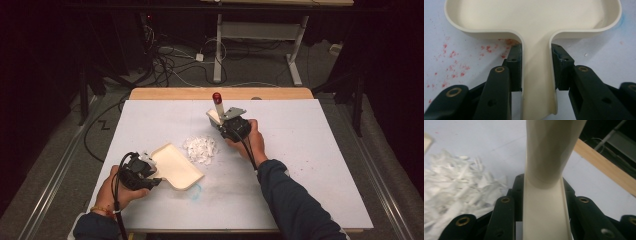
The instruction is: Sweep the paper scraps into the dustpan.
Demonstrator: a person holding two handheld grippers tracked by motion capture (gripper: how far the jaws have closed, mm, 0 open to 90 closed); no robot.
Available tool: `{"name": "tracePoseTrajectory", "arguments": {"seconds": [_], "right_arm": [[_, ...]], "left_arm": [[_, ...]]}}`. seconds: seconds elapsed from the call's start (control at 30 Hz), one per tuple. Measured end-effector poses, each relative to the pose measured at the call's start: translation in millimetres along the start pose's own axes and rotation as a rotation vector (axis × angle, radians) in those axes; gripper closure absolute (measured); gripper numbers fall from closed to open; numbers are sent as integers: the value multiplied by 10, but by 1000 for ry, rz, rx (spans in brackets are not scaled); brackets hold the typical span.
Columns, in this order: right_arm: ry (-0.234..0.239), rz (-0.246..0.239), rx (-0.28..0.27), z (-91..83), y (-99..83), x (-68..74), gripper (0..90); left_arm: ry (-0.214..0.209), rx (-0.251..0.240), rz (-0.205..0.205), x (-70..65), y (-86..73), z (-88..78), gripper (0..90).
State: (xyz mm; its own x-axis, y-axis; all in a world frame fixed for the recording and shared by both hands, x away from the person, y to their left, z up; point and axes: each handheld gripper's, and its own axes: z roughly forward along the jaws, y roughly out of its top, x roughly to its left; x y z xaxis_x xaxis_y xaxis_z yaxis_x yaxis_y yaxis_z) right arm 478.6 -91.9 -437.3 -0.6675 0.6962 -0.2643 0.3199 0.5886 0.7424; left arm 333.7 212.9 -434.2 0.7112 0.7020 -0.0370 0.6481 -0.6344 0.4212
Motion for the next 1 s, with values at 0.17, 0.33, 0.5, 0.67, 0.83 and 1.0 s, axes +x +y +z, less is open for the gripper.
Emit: {"name": "tracePoseTrajectory", "arguments": {"seconds": [0.17, 0.33, 0.5, 0.67, 0.83, 1.0], "right_arm": [[43, -20, -1, 22, 11, 111, 676], [78, -19, -3, 20, 20, 204, 675], [138, -9, -18, -15, 43, 279, 675], [155, -21, -25, -22, 69, 356, 675], [163, -24, -26, -16, 83, 403, 675], [169, -11, -33, -12, 83, 424, 675]], "left_arm": [[-2, 4, 3, 6, 2, 13, 634], [-3, 5, -1, 5, 6, 18, 634], [-5, 5, -5, 6, 8, 30, 634], [-4, 9, -1, 5, 13, 38, 634], [-4, 11, 0, 5, 16, 43, 634], [-5, 14, 3, 7, 30, 58, 634]]}}
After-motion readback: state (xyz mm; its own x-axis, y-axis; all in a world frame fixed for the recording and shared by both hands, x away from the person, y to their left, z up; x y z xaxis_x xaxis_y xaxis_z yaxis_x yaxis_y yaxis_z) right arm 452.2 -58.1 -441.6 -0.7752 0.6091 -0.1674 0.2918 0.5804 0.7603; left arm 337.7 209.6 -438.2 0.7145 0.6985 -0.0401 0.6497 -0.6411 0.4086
